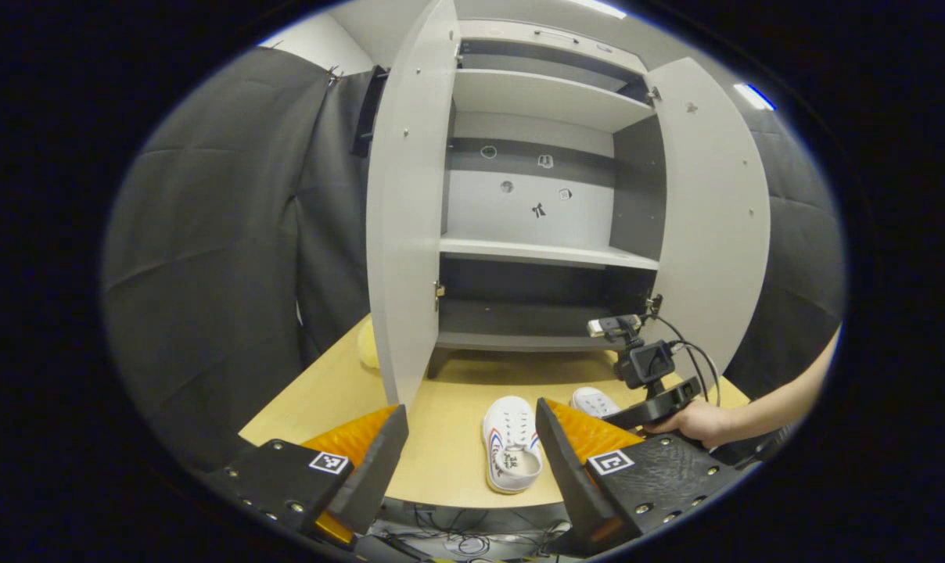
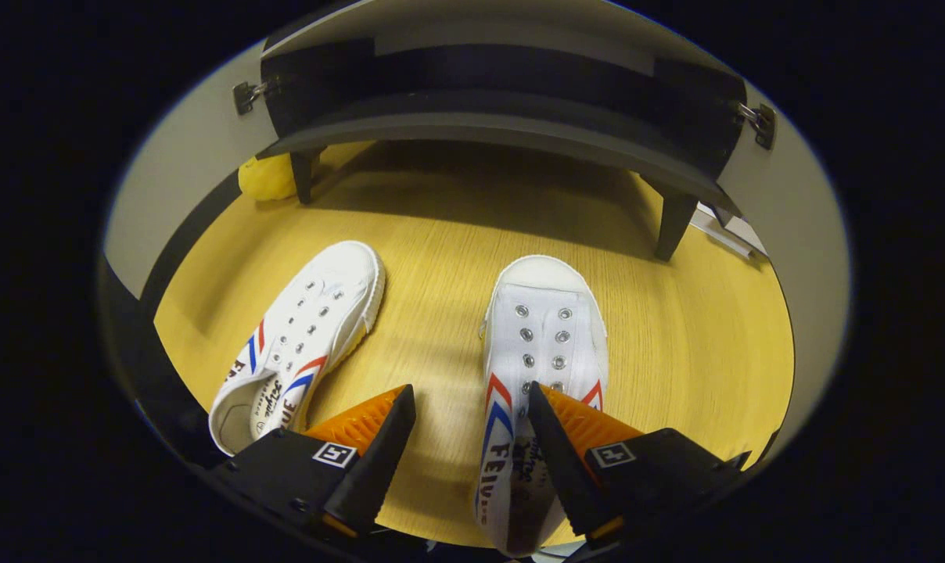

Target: Grab one shoe with the right hand and put it into the shoe cabinet, grab the other shoe with the left hand and put it into the shoe cabinet; then close the right door with the right hand and the left door with the left hand.

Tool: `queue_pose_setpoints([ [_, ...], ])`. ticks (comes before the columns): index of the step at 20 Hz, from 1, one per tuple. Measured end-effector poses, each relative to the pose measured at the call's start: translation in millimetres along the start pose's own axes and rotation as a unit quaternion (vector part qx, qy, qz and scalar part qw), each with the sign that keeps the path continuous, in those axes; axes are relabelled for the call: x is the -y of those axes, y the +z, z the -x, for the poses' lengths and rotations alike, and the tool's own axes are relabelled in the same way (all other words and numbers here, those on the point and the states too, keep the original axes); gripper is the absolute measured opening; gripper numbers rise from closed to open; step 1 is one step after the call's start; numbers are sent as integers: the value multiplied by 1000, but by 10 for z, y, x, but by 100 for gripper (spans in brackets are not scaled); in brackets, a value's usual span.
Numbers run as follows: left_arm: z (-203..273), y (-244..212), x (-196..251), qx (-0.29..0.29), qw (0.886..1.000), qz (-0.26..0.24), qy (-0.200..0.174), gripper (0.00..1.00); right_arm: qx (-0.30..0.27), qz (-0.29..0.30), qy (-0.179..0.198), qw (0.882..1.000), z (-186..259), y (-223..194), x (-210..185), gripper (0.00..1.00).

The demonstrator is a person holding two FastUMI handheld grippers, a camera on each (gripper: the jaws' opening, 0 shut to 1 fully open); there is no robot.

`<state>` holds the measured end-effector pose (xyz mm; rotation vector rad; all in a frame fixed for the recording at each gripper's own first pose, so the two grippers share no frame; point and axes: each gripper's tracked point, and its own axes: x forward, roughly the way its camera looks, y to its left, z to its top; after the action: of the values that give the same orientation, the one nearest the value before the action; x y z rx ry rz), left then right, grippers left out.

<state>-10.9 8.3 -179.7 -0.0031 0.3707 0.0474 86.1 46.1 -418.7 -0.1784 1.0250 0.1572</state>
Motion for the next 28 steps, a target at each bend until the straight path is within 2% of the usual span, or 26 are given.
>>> queue_pose_setpoints([
  [1, -7, 19, 1, 1, 1000, 1, 1, 94, -4, 3, -15, 1000, -36, -20, 7, 92],
  [2, -3, 34, 12, 3, 1000, 3, 1, 94, -1, 6, -31, 1000, -10, 0, 38, 83],
  [3, -5, 58, 26, 5, 1000, 3, 1, 94, -3, 11, -53, 999, -40, -8, 113, 81],
  [4, -4, 75, 29, 7, 1000, 3, 1, 94, 2, 18, -71, 997, -34, 0, 186, 61],
  [6, 14, 100, 43, 12, 1000, -3, 0, 92, 2, 33, -72, 997, -30, -16, 171, 34],
  [8, 42, 115, 56, 15, 1000, -12, 0, 92, -1, 61, -70, 996, -4, -8, 180, 34],
  [9, 56, 118, 52, 15, 1000, -16, 0, 94, -5, 77, -66, 995, -6, -28, 157, 24],
  [10, 68, 110, 54, 15, 1000, -19, 0, 94, -7, 95, -58, 994, -33, -8, 172, 23],
  [11, 88, 103, 62, 15, 1000, -20, -1, 94, -8, 92, -52, 994, -50, -8, 168, 20],
  [12, 111, 93, 67, 15, 1000, -20, -2, 94, -12, 90, -44, 995, -51, -10, 149, 10],
  [13, 137, 93, 76, 16, 1000, -20, -3, 94, -13, 74, -37, 997, -73, -35, 156, 10],
  [14, 164, 90, 86, 17, 1000, -20, -4, 94, -17, 63, -27, 998, 51, -7, 158, 2],
  [16, 216, 110, 100, 19, 1000, -21, -6, 94, -20, 34, -16, 999, 51, -7, 170, 0],
  [19, 310, 168, 122, 26, 999, -26, -13, 94, -21, 50, -5, 999, 151, -55, 187, 2],
  [22, 362, 183, 146, 32, 999, -35, -23, 92, -6, -15, 26, 1000, 482, 20, 172, 2],
  [24, 377, 205, 152, 37, 998, -40, -27, 97, 17, -39, 40, 998, 682, 28, 132, 2],
  [28, 356, 197, 242, 39, 997, -37, -48, 94, 70, -18, 34, 997, 1208, 159, 184, 2],
])
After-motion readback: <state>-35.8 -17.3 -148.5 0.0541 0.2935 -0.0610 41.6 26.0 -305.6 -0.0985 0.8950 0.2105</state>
